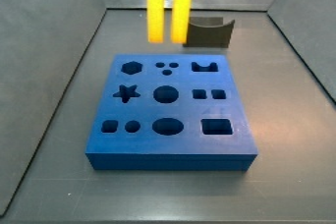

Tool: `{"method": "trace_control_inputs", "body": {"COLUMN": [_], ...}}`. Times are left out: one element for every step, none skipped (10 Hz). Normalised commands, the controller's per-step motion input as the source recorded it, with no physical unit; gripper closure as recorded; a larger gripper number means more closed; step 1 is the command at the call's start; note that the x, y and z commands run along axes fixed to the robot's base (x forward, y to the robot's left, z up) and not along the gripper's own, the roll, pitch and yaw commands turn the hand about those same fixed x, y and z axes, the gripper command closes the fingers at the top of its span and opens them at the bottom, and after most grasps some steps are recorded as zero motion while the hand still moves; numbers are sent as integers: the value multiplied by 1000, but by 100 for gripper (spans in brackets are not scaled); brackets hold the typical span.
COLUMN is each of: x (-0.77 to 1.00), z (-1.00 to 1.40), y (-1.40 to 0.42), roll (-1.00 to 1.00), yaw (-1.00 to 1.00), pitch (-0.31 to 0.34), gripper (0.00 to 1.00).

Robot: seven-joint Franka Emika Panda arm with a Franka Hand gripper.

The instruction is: Insert the double-square object.

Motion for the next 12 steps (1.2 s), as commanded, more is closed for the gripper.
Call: {"method": "trace_control_inputs", "body": {"x": [1000, 1000, 1000, 1000, 1000, 1000, 1000, 1000, 1000, 1000, 1000, 1000], "z": [-349, -206, -149, -146, -149, -171, -194, -254, -266, -266, -263, -257], "y": [-117, -89, -123, -154, -166, -154, -94, -46, -37, -66, -86, -100], "roll": [93, 76, 6, 0, 0, 0, 0, 41, 59, 70, 87, 96], "yaw": [-11, 0, 0, 0, 0, 0, 0, 0, 0, 0, 0, 0], "pitch": [0, 0, 0, 0, 0, 0, 0, 0, 0, 0, 0, 0], "gripper": [100, 100, 100, 100, 100, 100, 100, 100, 100, 100, 100, 100]}}
